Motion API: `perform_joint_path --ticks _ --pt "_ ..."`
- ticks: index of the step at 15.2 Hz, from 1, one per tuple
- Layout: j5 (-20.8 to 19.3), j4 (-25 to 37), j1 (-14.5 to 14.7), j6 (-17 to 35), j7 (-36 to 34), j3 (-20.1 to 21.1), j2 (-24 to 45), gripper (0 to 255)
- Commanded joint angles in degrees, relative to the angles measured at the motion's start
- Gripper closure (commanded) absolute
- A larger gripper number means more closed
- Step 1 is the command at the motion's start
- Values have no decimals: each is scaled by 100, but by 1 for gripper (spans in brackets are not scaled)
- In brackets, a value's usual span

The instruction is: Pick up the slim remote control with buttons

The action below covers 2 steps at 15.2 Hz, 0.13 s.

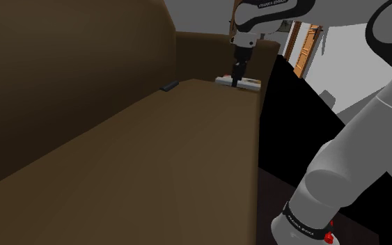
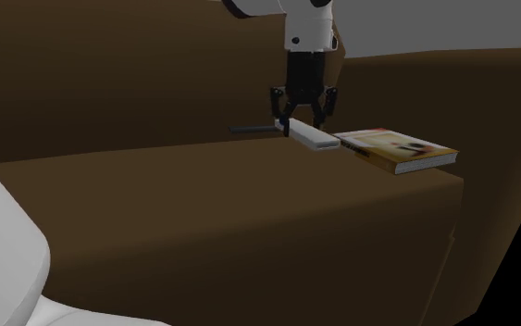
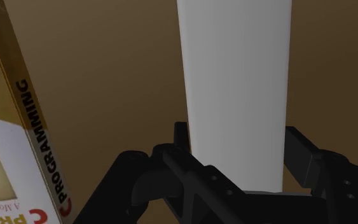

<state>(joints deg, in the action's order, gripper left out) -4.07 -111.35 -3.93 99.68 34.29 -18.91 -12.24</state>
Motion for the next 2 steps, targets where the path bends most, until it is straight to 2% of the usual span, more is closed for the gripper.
perform_joint_path --ticks 1,2 --pt "-1 76 -1 -82 4 1 -7 255" --pt "-1 77 -1 -82 4 1 -6 255"
